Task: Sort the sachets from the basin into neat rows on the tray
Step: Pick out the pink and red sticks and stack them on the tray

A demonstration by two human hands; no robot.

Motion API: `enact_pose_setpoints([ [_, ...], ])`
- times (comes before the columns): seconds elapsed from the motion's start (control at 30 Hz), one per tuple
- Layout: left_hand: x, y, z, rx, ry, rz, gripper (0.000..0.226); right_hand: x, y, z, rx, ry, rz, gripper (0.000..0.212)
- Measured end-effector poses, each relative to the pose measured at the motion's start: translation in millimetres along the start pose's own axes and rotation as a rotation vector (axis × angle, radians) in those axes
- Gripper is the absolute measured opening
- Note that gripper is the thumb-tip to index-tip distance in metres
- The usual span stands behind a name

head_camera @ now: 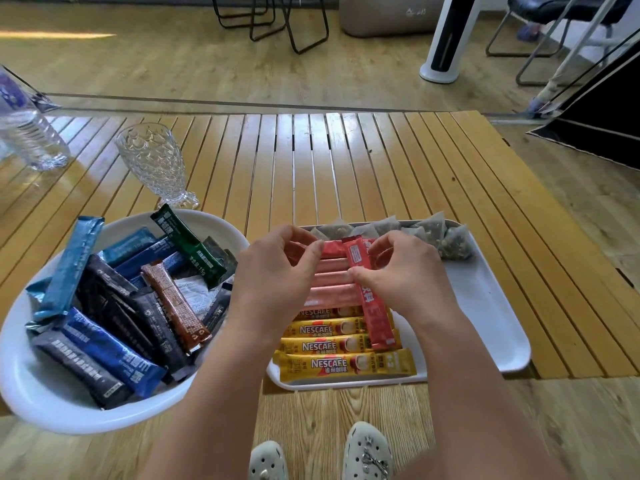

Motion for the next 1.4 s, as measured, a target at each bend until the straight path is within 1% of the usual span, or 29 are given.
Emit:
enact_pose_setpoints([
  [0.17, 2, -1, 3, 0.017, 0.038, 0.009, 0.014, -1, -1, 2, 0.016, 0.040, 0.005, 0.034],
  [0.2, 0, -1, 5, 0.031, 0.054, 0.031, 0.013, -1, 0, 1, 0.011, 0.056, 0.006, 0.032],
  [0.27, -8, -4, 12, 0.074, 0.083, 0.148, 0.015, 1, 0, -1, 0.002, 0.107, 0.002, 0.027],
  [0.33, -19, -9, 19, 0.114, 0.113, 0.306, 0.019, 7, 2, -2, -0.008, 0.214, 0.007, 0.022],
  [0.37, -22, -12, 22, 0.125, 0.125, 0.357, 0.020, 10, 3, -3, -0.017, 0.297, 0.026, 0.021],
  [0.47, -24, -13, 23, 0.115, 0.142, 0.397, 0.020, 17, 3, -4, -0.052, 0.579, 0.127, 0.021],
  [0.57, -26, -12, 24, 0.116, 0.111, 0.406, 0.020, 16, 1, -4, -0.065, 0.718, 0.204, 0.022],
  [0.67, -25, -10, 22, 0.101, 0.050, 0.372, 0.014, 10, -1, 0, -0.065, 0.793, 0.285, 0.023],
  [0.73, -18, -5, 17, 0.076, 0.002, 0.275, 0.006, 7, -3, 5, -0.047, 0.797, 0.321, 0.023],
  [0.77, -12, -3, 15, 0.065, -0.022, 0.210, 0.007, 6, -4, 7, -0.029, 0.785, 0.332, 0.024],
  [0.83, -2, 2, 7, 0.020, -0.088, 0.113, 0.015, 4, -6, 14, 0.031, 0.750, 0.351, 0.025],
  [0.87, 0, 4, 3, -0.017, -0.127, 0.094, 0.023, 3, -8, 18, 0.064, 0.733, 0.373, 0.026],
  [0.93, -3, 5, -4, -0.080, -0.200, 0.129, 0.044, -2, -13, 26, 0.112, 0.706, 0.452, 0.029],
  [0.97, -5, 5, -7, -0.095, -0.228, 0.167, 0.047, -5, -16, 28, 0.119, 0.708, 0.495, 0.031],
  [1.0, -8, 4, -10, -0.105, -0.254, 0.199, 0.043, -7, -18, 30, 0.120, 0.720, 0.535, 0.033],
  [1.03, -8, 4, -11, -0.118, -0.263, 0.211, 0.034, -8, -19, 31, 0.111, 0.736, 0.573, 0.035],
  [1.1, -1, 6, -11, -0.147, -0.193, 0.158, 0.014, -12, -20, 29, 0.073, 0.761, 0.654, 0.035],
  [1.17, 11, 8, -2, -0.112, -0.098, 0.065, 0.004, -15, -19, 22, 0.009, 0.780, 0.726, 0.035],
  [1.2, 16, 8, 6, -0.061, -0.075, 0.034, 0.006, -15, -16, 16, -0.021, 0.791, 0.739, 0.036],
  [1.23, 19, 8, 14, -0.001, -0.074, 0.019, 0.011, -15, -14, 11, -0.048, 0.799, 0.728, 0.035],
  [1.3, 18, 5, 28, 0.110, -0.137, 0.042, 0.021, -11, -6, 0, -0.097, 0.805, 0.654, 0.027],
  [1.4, 12, 0, 35, 0.227, -0.254, 0.066, 0.025, -11, -1, -10, -0.167, 0.790, 0.577, 0.019],
])
Point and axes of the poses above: each hand's wrist, its own y-axis towards the middle knuckle, its own x-axis out of the back of the hand, z = x × y, the point moved 9 cm from there along y, towards the middle knuckle, and after that the axes turned 14 degrees about -x, right-handed, at the moved point
